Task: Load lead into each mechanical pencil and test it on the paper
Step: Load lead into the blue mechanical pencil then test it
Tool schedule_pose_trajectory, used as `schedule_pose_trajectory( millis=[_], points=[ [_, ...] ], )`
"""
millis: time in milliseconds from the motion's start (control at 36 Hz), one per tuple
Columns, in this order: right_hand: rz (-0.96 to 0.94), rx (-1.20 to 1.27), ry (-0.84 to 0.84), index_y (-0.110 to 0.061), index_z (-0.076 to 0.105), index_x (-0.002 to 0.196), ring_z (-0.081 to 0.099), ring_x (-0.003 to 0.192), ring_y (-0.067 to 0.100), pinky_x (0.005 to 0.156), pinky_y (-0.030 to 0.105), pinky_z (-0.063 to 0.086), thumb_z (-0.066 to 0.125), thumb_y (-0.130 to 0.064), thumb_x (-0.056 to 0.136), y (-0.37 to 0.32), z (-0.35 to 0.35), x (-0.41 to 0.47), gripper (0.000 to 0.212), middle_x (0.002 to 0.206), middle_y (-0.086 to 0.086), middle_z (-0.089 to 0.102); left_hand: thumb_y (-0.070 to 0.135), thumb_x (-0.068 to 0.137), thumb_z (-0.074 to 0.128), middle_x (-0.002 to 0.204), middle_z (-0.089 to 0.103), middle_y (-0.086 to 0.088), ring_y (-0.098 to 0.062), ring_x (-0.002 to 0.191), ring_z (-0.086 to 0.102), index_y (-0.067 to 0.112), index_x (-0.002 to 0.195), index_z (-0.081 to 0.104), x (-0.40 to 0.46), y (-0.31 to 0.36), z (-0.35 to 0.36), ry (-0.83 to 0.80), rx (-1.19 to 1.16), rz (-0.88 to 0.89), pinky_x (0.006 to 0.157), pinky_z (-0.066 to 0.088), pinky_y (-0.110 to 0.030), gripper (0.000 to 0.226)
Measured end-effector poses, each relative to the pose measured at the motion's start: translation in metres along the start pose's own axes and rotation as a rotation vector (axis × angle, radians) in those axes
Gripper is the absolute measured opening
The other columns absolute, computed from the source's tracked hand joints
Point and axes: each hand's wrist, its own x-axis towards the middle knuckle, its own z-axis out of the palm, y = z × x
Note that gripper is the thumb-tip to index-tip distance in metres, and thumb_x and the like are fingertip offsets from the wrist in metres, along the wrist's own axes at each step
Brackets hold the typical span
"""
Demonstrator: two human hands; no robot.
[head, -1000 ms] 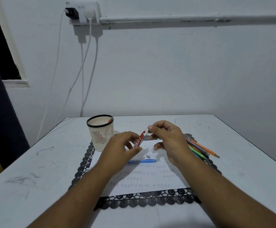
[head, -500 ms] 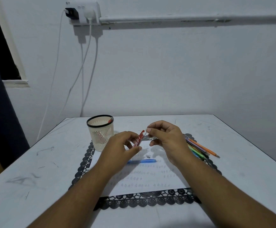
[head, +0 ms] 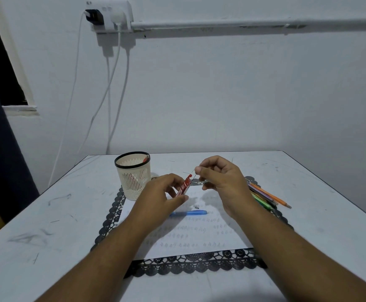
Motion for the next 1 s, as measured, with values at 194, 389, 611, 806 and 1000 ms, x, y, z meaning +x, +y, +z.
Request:
schedule_pose_trajectory(
  millis=[194,389,611,806,1000],
  points=[
    [-0.081,-0.142,0.033,-0.021,0.078,0.090,0.071,0.084,0.017,0.075,0.035,0.063,0.078,-0.020,0.093,0.002,0.002,-0.002,0.003,0.089,-0.005,0.077,0.028,0.086,0.083,0.095,0.069,0.025,0.002,0.090,0.065,0.040,0.100,0.069,0.000,0.001,0.001,-0.004,-0.010,-0.011,0.079,0.058,-0.032,0.023],
    [-0.039,0.082,0.069,-0.011,0.074,0.093,0.072,0.080,0.021,0.059,0.031,0.059,0.075,-0.009,0.094,-0.007,0.000,-0.002,0.002,0.092,0.007,0.078,0.025,0.086,0.083,0.096,0.070,0.020,0.001,0.091,0.065,0.037,0.102,0.070,-0.001,0.005,-0.001,-0.007,-0.027,-0.030,0.077,0.056,-0.029,0.023],
    [-0.023,0.205,0.123,-0.007,0.071,0.097,0.075,0.081,0.025,0.052,0.031,0.058,0.072,-0.008,0.095,-0.009,-0.001,-0.001,0.002,0.091,0.009,0.077,0.016,0.088,0.080,0.096,0.074,0.014,-0.006,0.089,0.070,0.034,0.103,0.074,-0.001,0.008,-0.002,-0.037,-0.184,-0.085,0.074,0.057,-0.026,0.024],
    [0.093,0.436,0.273,-0.007,0.067,0.107,0.076,0.075,0.027,0.050,0.032,0.058,0.068,-0.010,0.100,-0.009,-0.011,0.006,0.008,0.090,0.011,0.074,0.006,0.080,0.082,0.100,0.072,-0.012,-0.023,0.083,0.071,0.006,0.113,0.074,0.000,0.013,-0.010,-0.187,-1.082,-0.238,0.056,0.054,-0.026,0.035],
    [0.183,0.461,0.294,-0.008,0.066,0.107,0.076,0.068,0.025,0.048,0.028,0.057,0.066,-0.011,0.102,-0.002,-0.014,0.008,0.006,0.091,0.011,0.069,0.031,0.054,0.102,0.098,0.072,-0.006,-0.018,0.080,0.068,0.020,0.121,0.076,-0.001,0.014,-0.015,-0.303,-1.204,-0.220,0.061,0.059,-0.027,0.072]
  ],
)
